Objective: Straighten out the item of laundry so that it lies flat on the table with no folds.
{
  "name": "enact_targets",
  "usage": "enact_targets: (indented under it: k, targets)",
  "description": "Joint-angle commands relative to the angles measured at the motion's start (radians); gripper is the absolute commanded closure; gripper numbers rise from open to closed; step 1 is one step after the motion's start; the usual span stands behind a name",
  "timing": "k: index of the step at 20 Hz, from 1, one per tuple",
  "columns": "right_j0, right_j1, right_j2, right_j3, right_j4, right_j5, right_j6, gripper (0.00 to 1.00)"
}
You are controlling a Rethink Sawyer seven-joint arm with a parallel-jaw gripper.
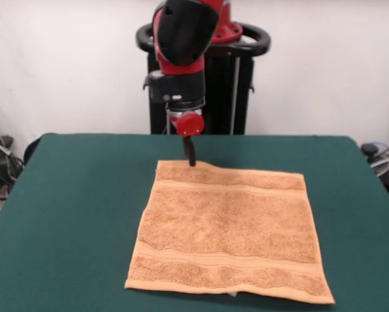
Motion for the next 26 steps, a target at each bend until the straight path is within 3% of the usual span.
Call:
enact_targets:
  k: [1,2,3,8,12,16,20,26]
  targets:
    - [0.163,-0.059,-0.081,-0.014,-0.119,-0.014,0.544,0.00]
    - [0.253,-0.098,-0.153,-0.003,-0.163,-0.068,0.694,0.00]
    - [0.302,-0.104,-0.193,-0.008,-0.189,-0.108,0.772,0.00]
    - [0.494,-0.096,-0.438,-0.073,-0.244,-0.327,1.237,0.00]
    - [0.570,-0.037,-0.589,-0.134,-0.242,-0.467,1.523,0.00]
    - [0.565,0.007,-0.664,-0.176,-0.169,-0.518,1.861,0.00]
    - [0.576,0.027,-0.716,-0.192,-0.145,-0.534,2.007,0.00]
    - [0.513,0.000,-0.705,-0.169,-0.140,-0.435,2.001,0.00]
